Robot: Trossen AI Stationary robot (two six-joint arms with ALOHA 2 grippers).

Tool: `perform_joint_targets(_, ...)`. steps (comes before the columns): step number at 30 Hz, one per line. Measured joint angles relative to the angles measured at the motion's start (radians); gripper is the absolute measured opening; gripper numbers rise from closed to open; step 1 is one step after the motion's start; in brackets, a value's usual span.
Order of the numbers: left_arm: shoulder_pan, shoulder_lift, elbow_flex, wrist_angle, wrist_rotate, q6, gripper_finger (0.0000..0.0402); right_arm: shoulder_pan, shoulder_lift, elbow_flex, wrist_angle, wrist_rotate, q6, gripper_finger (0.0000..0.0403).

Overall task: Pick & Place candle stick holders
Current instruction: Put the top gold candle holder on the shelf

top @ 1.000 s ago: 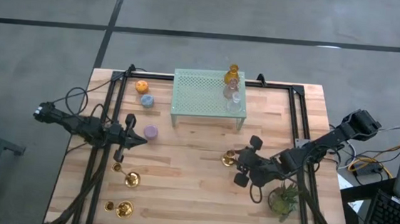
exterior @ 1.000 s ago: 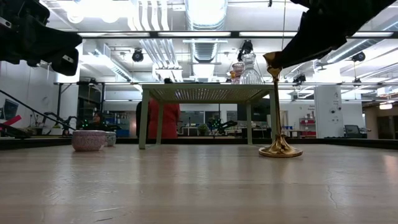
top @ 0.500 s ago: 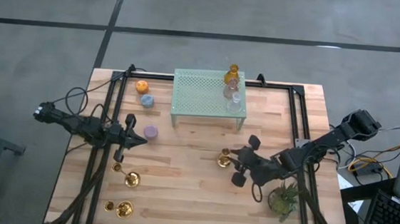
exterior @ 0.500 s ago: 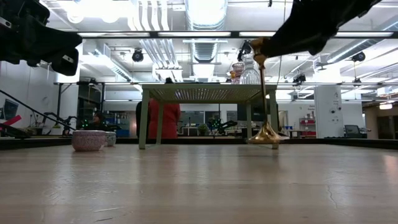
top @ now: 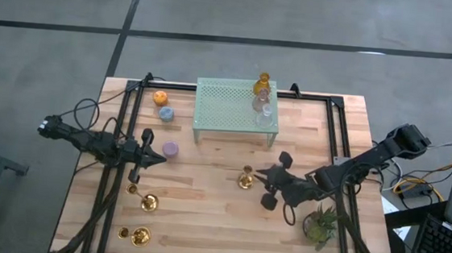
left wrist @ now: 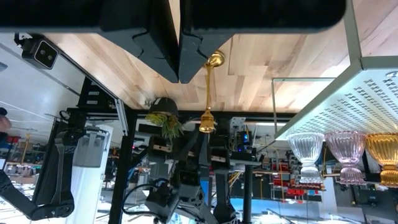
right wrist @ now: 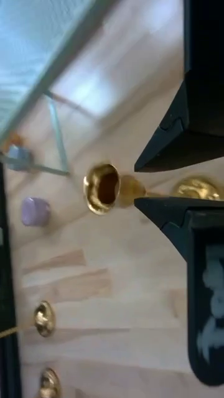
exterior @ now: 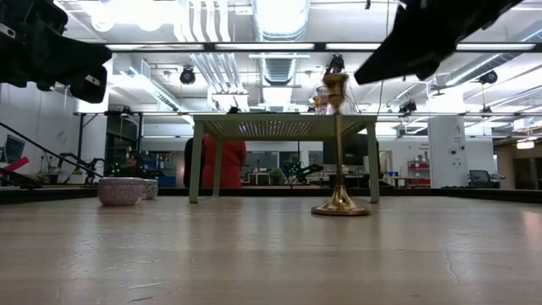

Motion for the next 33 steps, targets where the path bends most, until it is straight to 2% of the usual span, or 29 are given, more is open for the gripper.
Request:
perform_joint_targets(3, 0.000, 0.000, 0.000, 0.000, 0.000, 0.000, 0.0014, 0.000, 0.000, -0.038, 0.005, -0.050, 0.051, 0.0064)
perform_joint_targets(8, 0.000, 0.000, 0.000, 0.000, 0.000, 0.000, 0.0014, 0.000, 0.001, -0.136, 0.052, -0.048, 0.135, 0.0084)
perform_joint_targets(11, 0.000, 0.000, 0.000, 0.000, 0.000, 0.000, 0.0014, 0.000, 0.001, -0.190, 0.184, -0.046, 0.135, 0.0107)
perform_joint_targets(16, 0.000, 0.000, 0.000, 0.000, 0.000, 0.000, 0.0014, -0.003, 0.045, -0.273, 0.471, -0.040, 0.046, 0.0155)
perform_joint_targets(19, 0.000, 0.000, 0.000, 0.000, 0.000, 0.000, 0.0014, -0.010, 0.097, -0.279, 0.560, -0.020, 0.017, 0.0184)
perform_joint_targets(25, 0.000, 0.000, 0.000, 0.000, 0.000, 0.000, 0.0014, -0.014, 0.221, -0.216, 0.593, 0.079, -0.058, 0.0223)
perform_joint_targets(29, 0.000, 0.003, 0.000, 0.000, 0.000, 0.000, 0.0014, -0.014, 0.275, -0.169, 0.605, 0.135, -0.100, 0.0231)
perform_joint_targets(33, 0.000, 0.004, 0.000, 0.000, 0.000, 0.000, 0.0014, -0.014, 0.284, -0.138, 0.611, 0.168, -0.129, 0.0221)
